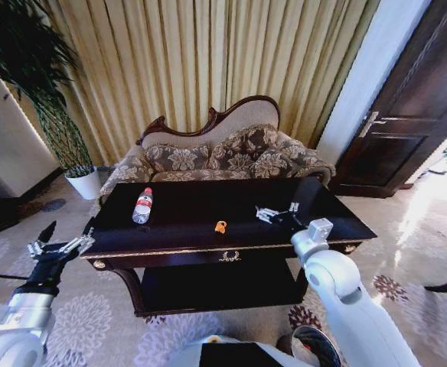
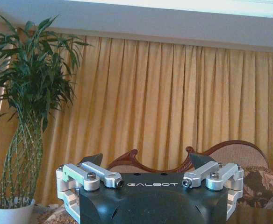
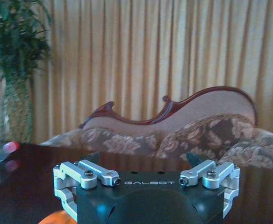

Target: Move to the front of the table and place the trash on the table into the trash bin.

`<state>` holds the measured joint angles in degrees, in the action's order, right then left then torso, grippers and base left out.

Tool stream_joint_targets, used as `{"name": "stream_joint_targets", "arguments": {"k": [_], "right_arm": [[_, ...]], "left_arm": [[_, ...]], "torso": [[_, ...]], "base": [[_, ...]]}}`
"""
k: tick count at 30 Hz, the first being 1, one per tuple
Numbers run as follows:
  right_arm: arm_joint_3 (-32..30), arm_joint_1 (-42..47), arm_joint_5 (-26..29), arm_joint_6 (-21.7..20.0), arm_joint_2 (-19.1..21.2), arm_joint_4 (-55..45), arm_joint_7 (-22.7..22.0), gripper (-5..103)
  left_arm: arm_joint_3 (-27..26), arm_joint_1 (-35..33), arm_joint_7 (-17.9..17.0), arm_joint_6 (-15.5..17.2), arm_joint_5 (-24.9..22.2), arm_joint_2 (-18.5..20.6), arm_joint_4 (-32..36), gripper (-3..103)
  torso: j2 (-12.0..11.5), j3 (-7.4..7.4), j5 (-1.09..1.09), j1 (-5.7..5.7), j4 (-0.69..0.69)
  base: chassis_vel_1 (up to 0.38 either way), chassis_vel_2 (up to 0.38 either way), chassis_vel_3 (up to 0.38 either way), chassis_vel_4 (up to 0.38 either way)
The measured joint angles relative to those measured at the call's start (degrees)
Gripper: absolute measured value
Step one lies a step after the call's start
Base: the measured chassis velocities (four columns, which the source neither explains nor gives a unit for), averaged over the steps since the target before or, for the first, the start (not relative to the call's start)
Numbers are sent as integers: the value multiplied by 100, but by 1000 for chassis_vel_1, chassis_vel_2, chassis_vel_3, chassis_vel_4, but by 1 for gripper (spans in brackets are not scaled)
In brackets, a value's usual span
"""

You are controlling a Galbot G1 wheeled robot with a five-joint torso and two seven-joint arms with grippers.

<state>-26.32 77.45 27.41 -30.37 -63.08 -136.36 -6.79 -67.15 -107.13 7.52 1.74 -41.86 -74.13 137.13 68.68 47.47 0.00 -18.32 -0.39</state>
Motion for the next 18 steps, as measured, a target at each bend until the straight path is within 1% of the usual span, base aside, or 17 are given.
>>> {"name": "stream_joint_targets", "arguments": {"k": [3,4,5,8,11,18], "right_arm": [[165,166,-50,-65,7,-121,0,100],[322,185,-142,-75,-13,-118,0,100],[322,185,-142,-75,-13,-118,0,100],[495,111,-225,-93,-73,-42,0,100],[657,-66,-249,-215,-142,212,0,100],[830,-338,-233,-399,-98,569,-1,100]], "left_arm": [[44,1,22,-2,61,-43,1,100],[91,6,27,-2,97,-81,9,100],[91,6,27,-2,97,-81,9,100],[156,3,34,-2,164,-128,52,100],[171,-18,37,3,198,-168,126,100],[149,-86,42,5,255,-248,188,100]], "torso": [[0,0,1,-1,-1],[-2,2,1,-2,1],[-2,2,1,-2,1],[-4,3,-1,-6,2],[-4,2,0,-6,2],[-4,3,1,-5,1]], "base": [[0,0,0,0],[0,0,0,0],[0,0,0,0],[0,0,0,0],[0,0,0,0],[0,0,0,0]]}}
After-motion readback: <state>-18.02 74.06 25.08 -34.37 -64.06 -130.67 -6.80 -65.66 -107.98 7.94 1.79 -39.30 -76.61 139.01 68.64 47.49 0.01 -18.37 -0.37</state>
